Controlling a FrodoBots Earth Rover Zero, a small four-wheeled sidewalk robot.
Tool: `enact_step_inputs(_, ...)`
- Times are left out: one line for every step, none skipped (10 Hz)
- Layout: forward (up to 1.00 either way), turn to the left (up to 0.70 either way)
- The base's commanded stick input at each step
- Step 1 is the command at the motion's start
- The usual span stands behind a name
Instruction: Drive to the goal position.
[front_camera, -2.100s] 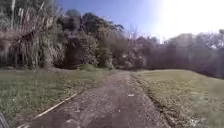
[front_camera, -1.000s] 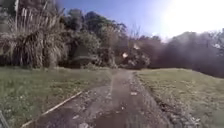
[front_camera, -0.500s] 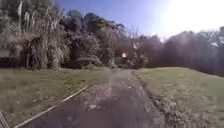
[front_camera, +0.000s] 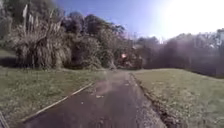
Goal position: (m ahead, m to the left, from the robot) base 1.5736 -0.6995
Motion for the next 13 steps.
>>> enact_step_inputs(0.00,0.00)
enact_step_inputs(0.00,0.00)
enact_step_inputs(0.00,0.07)
enact_step_inputs(0.00,0.34)
enact_step_inputs(0.00,0.45)
enact_step_inputs(0.00,0.45)
enact_step_inputs(0.00,0.45)
enact_step_inputs(0.00,0.45)
enact_step_inputs(0.00,0.45)
enact_step_inputs(0.00,0.45)
enact_step_inputs(0.00,0.45)
enact_step_inputs(0.00,0.45)
enact_step_inputs(0.00,0.25)
